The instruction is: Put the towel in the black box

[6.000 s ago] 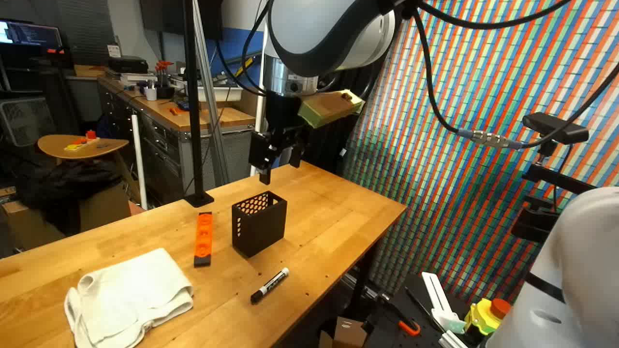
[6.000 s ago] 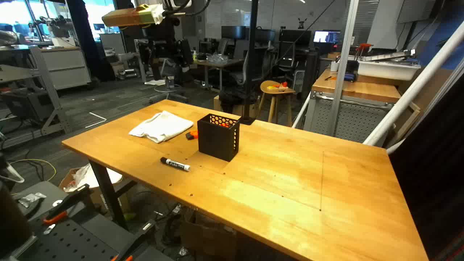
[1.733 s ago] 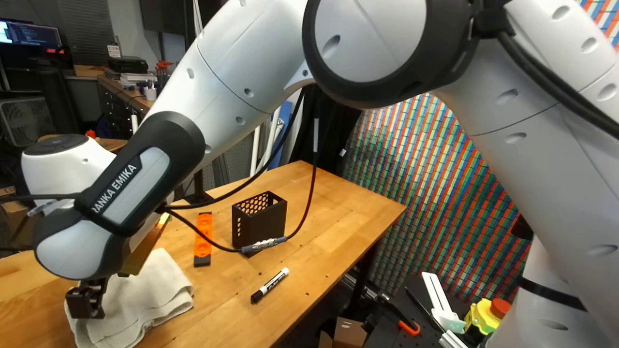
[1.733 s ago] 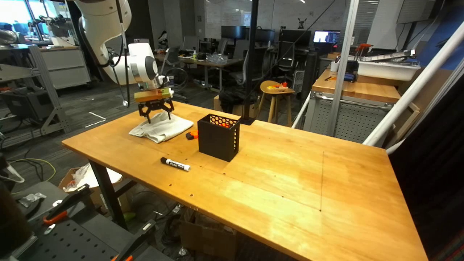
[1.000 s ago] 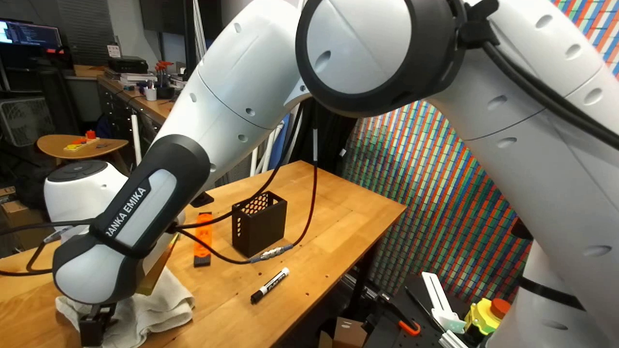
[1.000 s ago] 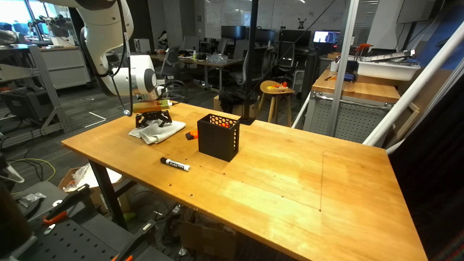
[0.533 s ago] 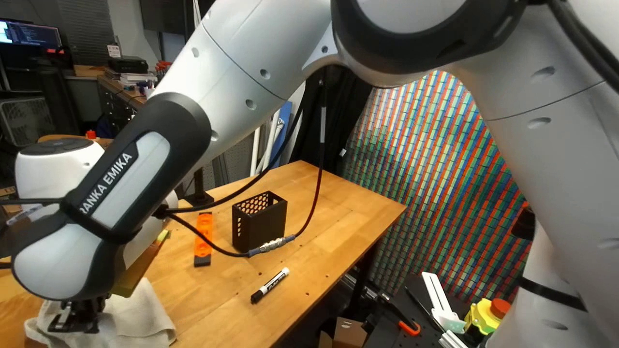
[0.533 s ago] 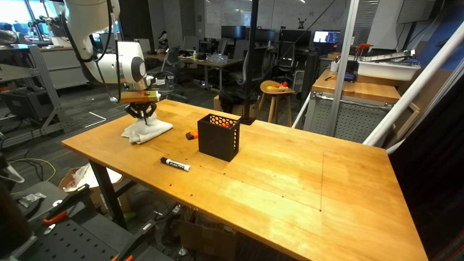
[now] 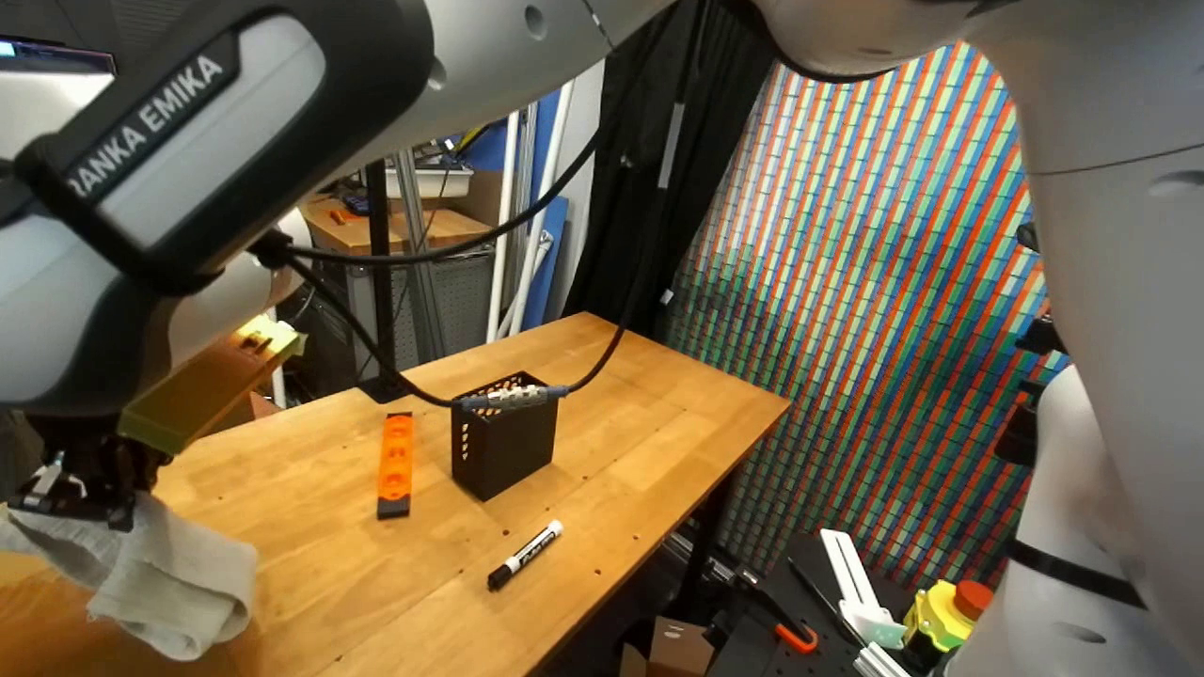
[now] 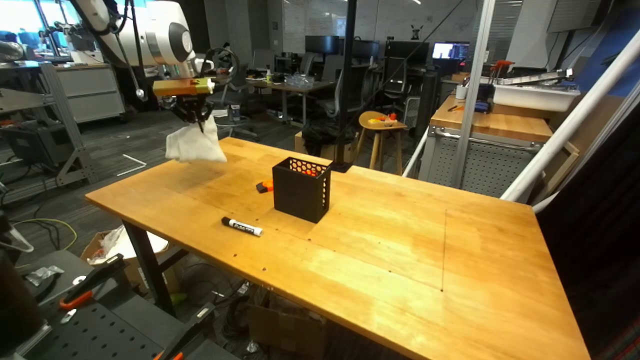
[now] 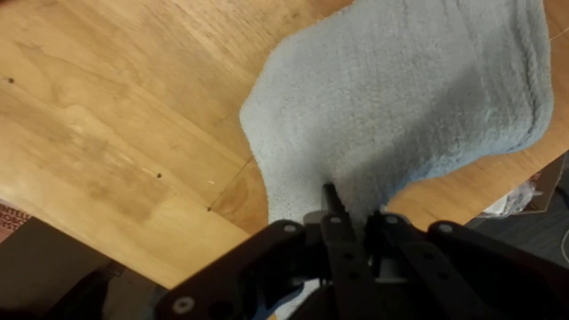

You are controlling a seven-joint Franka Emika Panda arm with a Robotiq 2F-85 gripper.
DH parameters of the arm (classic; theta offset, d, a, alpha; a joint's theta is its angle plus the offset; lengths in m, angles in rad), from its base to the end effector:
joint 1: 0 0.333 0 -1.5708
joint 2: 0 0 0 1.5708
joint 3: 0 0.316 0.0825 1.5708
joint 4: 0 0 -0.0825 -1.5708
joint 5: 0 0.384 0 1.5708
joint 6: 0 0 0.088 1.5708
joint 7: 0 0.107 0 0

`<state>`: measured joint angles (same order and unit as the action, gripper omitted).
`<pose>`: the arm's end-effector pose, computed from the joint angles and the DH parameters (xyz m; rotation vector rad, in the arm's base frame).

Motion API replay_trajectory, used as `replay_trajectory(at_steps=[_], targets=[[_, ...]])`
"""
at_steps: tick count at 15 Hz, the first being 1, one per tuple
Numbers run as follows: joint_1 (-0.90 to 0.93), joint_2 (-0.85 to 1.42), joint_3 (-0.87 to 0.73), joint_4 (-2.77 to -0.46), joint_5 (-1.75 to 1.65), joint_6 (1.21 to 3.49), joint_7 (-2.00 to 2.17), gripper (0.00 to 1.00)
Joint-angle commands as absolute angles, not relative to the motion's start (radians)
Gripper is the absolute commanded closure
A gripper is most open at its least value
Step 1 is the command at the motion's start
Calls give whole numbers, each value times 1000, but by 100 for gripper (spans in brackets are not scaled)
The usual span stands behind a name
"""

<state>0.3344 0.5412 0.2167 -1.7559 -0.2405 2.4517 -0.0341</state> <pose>0.5865 0.3429 0.2832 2.9159 1.0948 0.2840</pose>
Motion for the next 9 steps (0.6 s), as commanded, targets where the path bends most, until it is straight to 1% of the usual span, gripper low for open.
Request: replay_trajectory(at_steps=[1,4,9], targets=[[346,460,163,-1741,-255,2371,22,98],[323,410,125,-1749,-277,2343,38,98],[236,287,66,-1883,-301,2381,12,98]])
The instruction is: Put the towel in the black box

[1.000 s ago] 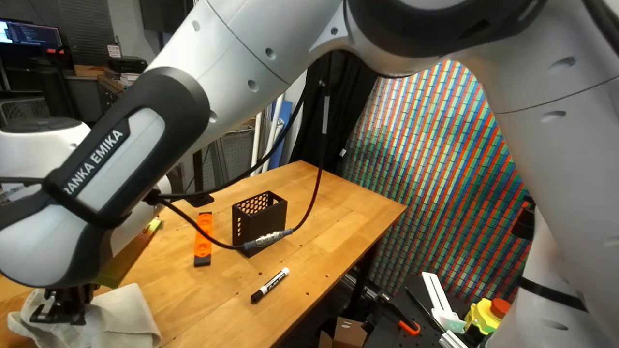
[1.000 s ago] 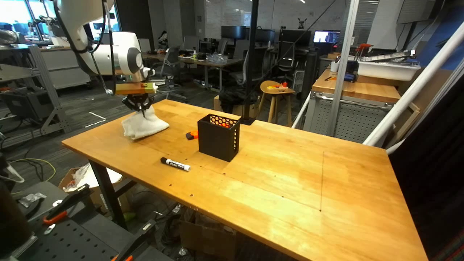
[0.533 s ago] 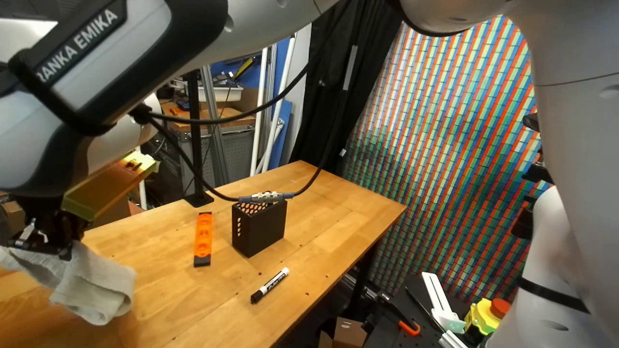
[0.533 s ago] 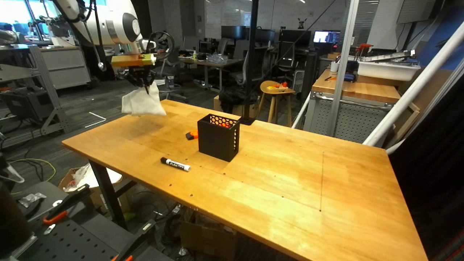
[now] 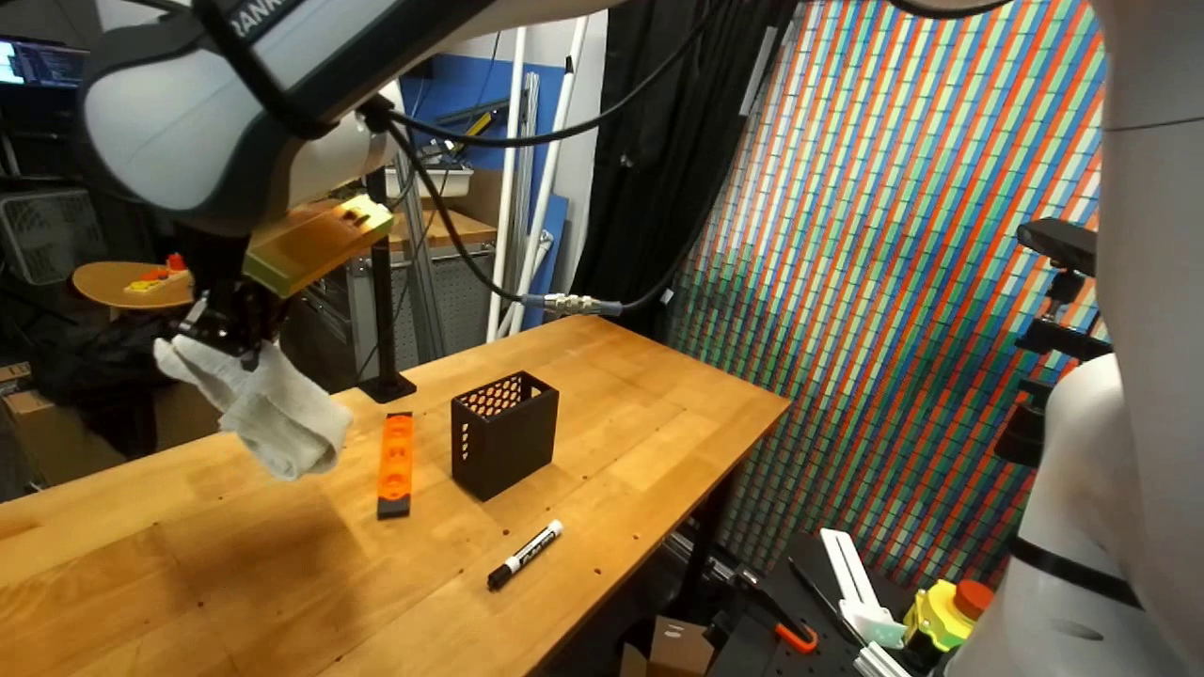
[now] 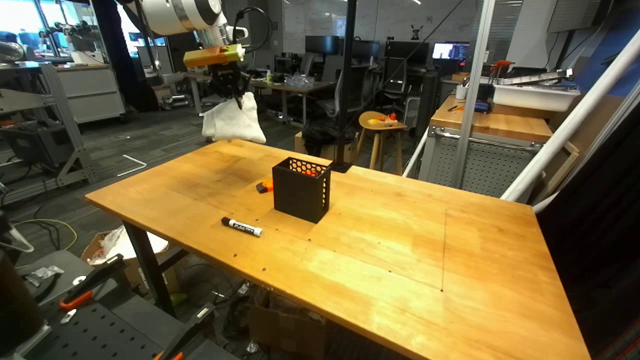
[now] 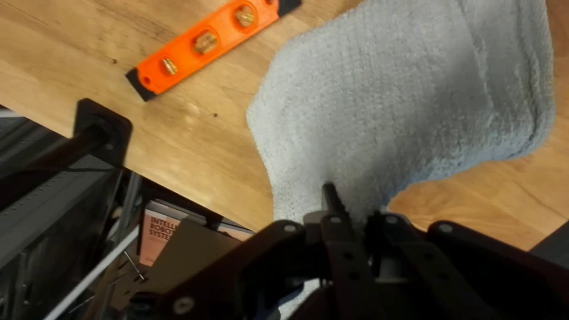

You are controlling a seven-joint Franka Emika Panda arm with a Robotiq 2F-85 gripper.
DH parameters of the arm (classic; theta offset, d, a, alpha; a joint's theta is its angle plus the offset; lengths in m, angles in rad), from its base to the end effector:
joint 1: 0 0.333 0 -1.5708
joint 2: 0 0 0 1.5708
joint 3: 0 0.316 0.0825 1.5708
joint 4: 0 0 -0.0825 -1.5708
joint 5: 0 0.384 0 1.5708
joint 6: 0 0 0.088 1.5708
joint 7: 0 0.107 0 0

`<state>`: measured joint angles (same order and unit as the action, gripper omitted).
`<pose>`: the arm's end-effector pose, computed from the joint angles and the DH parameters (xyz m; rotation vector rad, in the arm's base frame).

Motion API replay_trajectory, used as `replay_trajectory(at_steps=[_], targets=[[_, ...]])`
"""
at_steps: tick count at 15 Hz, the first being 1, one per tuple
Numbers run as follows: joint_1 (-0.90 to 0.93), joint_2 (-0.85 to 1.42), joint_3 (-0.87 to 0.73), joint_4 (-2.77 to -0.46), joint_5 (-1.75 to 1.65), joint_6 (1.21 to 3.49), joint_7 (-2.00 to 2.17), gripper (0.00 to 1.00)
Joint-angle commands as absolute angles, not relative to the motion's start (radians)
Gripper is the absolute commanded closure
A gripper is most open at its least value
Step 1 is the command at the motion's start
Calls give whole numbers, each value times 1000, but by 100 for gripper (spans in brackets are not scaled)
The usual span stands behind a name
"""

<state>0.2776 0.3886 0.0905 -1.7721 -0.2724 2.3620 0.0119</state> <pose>0.6273 0.2324 0.3631 2.8855 0.7686 0.3503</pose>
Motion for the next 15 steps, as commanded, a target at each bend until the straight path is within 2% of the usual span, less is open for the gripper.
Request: replay_trajectory(at_steps=[1,8,15], targets=[[217,268,56,-1914,-307,2390,10,98],[73,156,-10,-2132,-343,2470,-26,98],[23,204,-47,-2142,-418,2530,-18,98]])
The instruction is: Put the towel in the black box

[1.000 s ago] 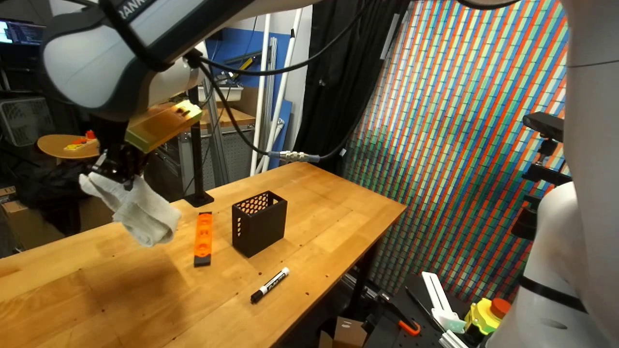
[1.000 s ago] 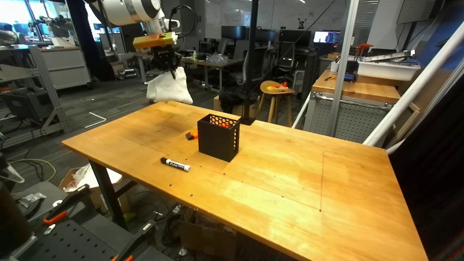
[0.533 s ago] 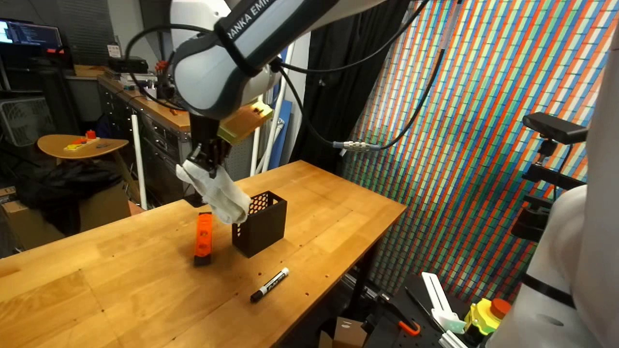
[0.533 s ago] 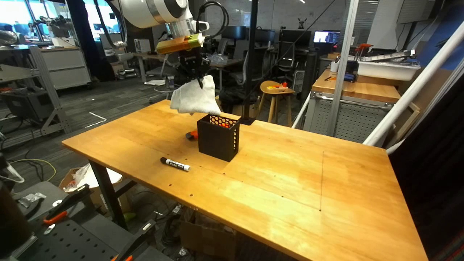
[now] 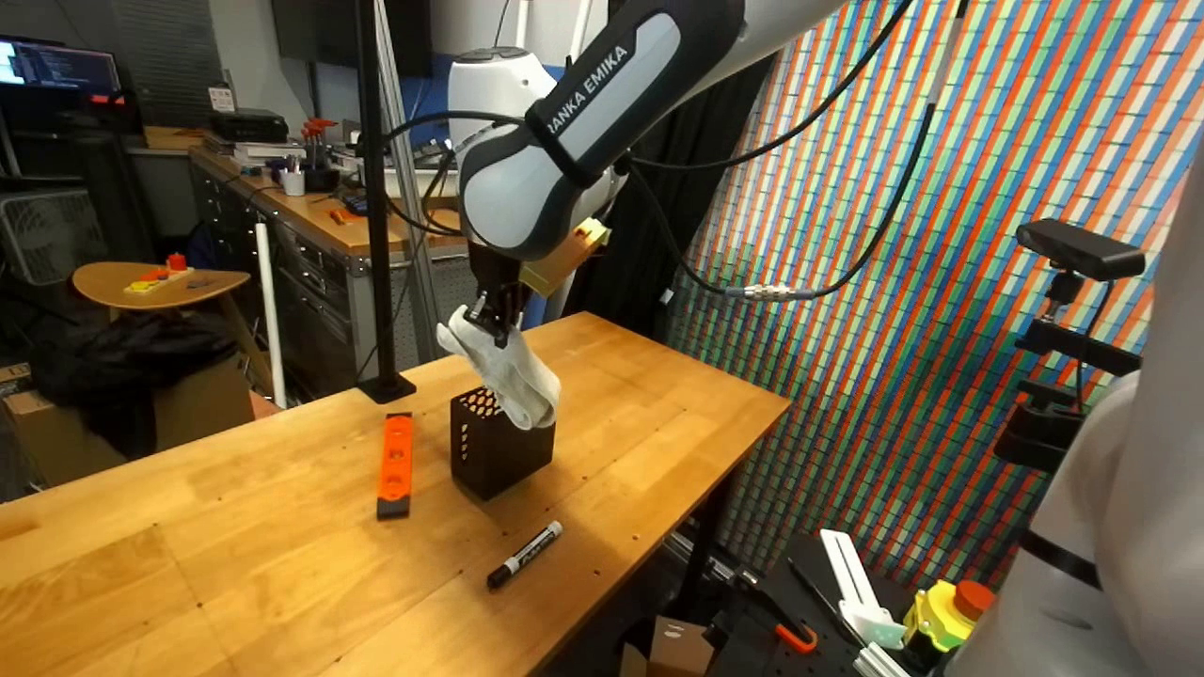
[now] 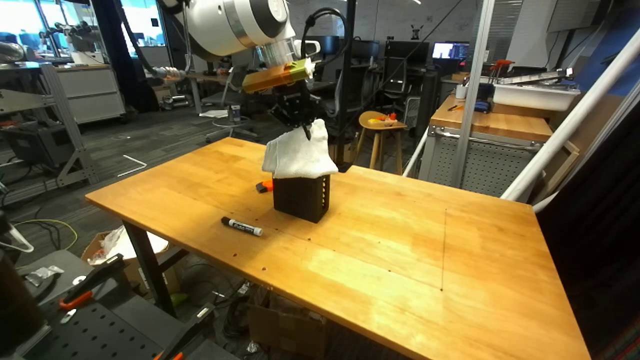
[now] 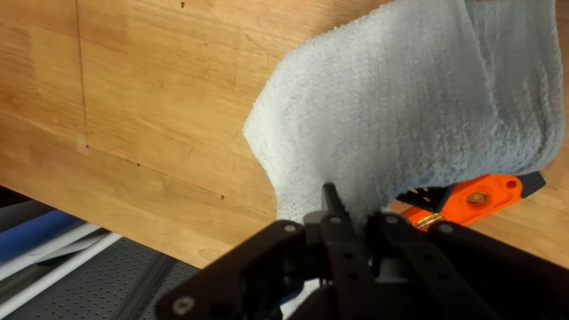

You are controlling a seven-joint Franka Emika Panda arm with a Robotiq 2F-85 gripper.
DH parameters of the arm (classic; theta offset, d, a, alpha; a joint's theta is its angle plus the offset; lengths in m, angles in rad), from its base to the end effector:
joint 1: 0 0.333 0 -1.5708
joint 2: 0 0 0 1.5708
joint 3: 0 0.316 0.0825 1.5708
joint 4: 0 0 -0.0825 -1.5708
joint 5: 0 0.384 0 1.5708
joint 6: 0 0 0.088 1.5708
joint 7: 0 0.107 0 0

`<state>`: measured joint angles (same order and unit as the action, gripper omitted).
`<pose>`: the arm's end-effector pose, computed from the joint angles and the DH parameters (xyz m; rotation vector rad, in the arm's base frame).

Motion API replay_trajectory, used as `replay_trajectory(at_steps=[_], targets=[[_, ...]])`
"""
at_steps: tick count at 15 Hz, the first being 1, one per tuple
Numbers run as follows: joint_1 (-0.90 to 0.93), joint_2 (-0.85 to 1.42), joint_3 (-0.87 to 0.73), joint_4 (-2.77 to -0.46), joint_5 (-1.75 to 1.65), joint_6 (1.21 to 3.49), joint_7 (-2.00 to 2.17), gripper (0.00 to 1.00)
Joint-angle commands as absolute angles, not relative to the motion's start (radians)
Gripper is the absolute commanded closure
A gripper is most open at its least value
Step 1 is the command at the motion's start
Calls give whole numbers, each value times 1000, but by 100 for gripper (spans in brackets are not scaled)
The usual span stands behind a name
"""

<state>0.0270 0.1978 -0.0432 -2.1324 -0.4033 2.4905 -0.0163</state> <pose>0.5819 -0.0069 0.3303 2.8210 0.4332 0.2188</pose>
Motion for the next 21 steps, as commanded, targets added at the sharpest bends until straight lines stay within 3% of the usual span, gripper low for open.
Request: replay_trajectory(at_steps=[1,21], targets=[[24,222,-42,-2139,-409,2536,-22,98],[8,443,39,-2142,-165,2644,-135,98]])
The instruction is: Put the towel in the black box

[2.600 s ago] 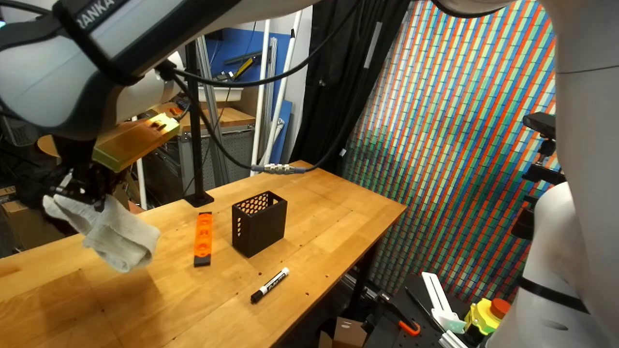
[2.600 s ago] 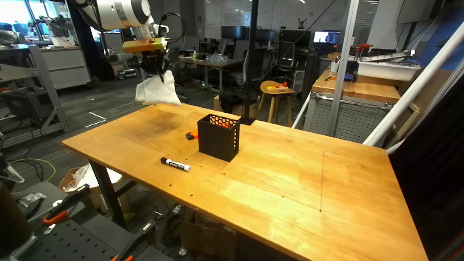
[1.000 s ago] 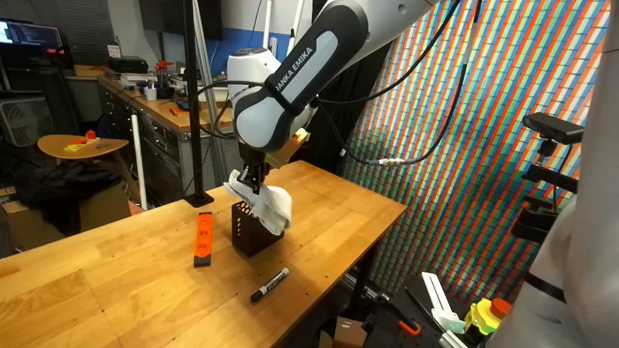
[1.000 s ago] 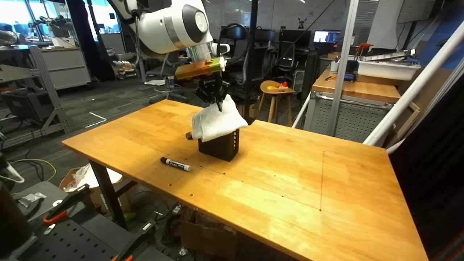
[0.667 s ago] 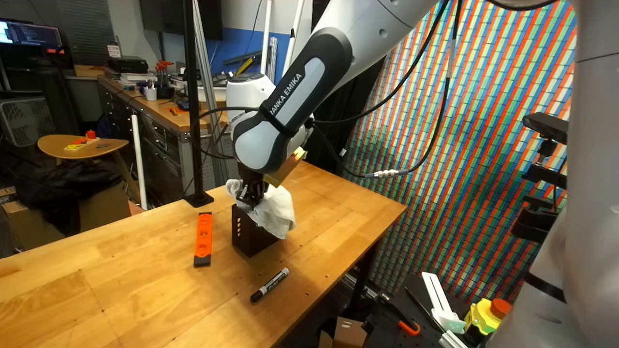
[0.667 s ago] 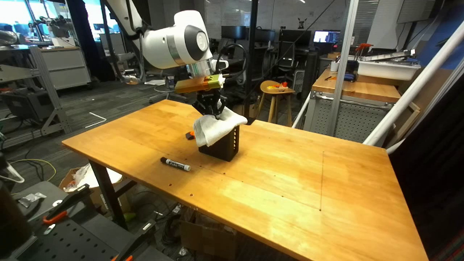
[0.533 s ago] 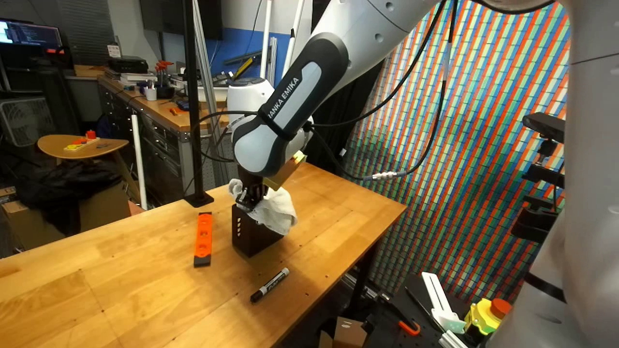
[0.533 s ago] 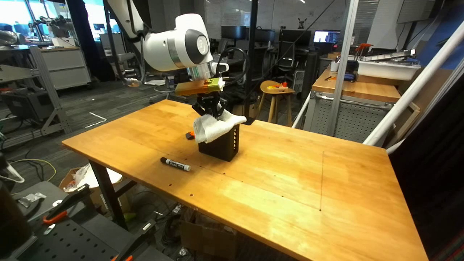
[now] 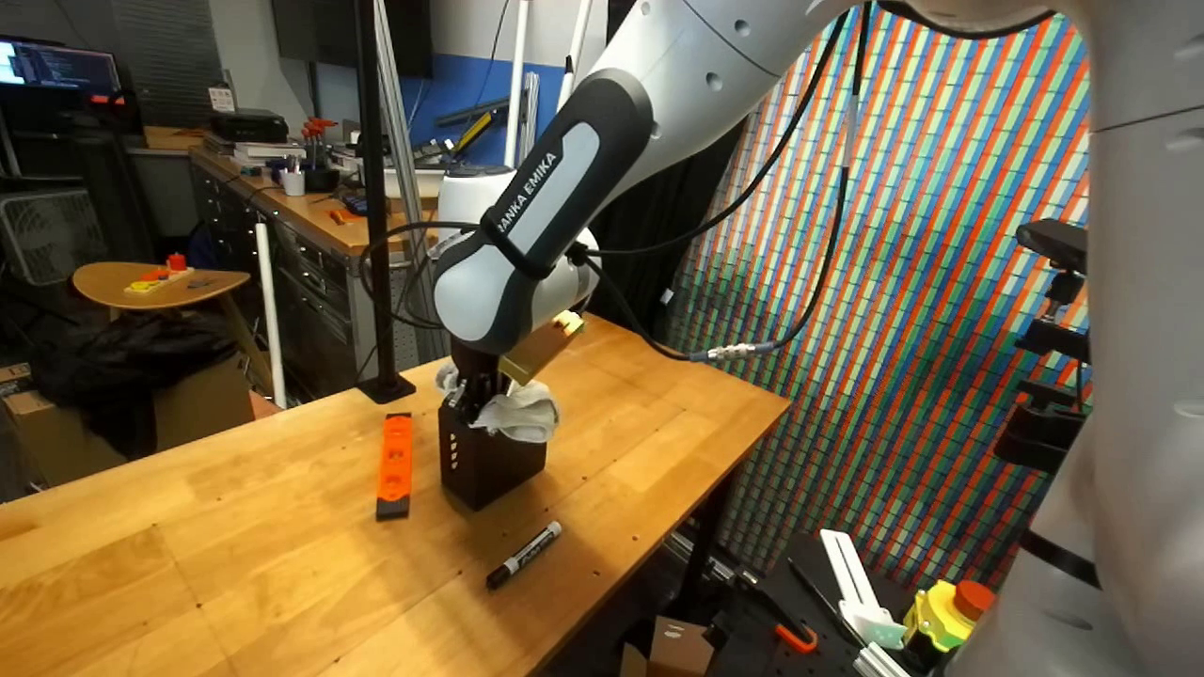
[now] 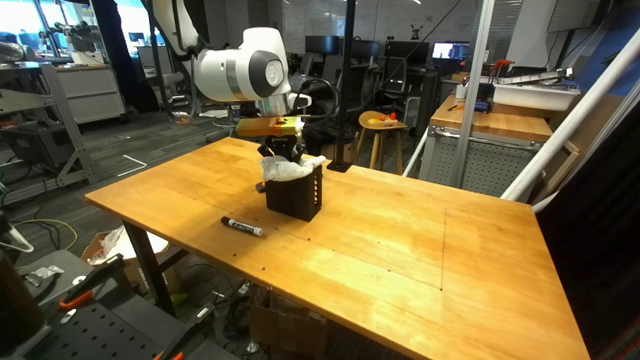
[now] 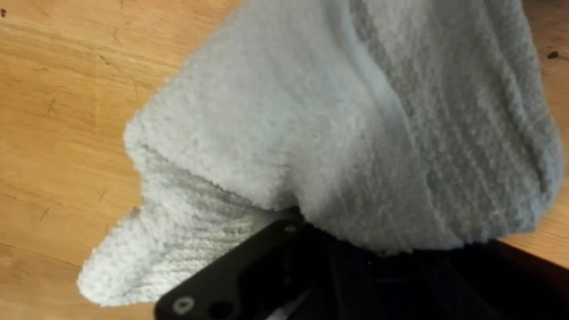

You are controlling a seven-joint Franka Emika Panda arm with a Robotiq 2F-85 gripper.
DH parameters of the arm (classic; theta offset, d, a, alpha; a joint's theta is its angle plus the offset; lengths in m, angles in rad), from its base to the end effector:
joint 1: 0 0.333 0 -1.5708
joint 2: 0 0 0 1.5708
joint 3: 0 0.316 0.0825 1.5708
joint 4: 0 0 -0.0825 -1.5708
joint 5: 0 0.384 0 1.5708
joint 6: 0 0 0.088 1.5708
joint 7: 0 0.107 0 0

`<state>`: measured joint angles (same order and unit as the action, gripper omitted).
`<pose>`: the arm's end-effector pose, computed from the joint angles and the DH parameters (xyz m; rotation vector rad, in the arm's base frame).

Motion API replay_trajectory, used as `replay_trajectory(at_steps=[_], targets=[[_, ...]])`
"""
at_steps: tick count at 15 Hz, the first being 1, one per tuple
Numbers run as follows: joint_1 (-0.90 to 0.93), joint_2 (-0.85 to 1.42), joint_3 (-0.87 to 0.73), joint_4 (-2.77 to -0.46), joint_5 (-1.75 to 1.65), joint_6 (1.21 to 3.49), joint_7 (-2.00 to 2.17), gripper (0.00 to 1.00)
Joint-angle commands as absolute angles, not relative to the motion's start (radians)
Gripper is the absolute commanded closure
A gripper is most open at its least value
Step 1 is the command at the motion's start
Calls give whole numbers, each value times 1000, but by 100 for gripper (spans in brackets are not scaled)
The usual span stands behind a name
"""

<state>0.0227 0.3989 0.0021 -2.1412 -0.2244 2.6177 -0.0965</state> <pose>0.5793 0.0194 0.2221 2.9817 0.4678 0.1102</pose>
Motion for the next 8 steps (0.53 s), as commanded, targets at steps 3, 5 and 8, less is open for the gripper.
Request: replay_trajectory(at_steps=[3,5,8], targets=[[6,452,61,-2136,-122,2642,-159,98],[5,443,71,-2135,-102,2640,-171,98],[18,391,50,-2139,-128,2623,-152,94]])
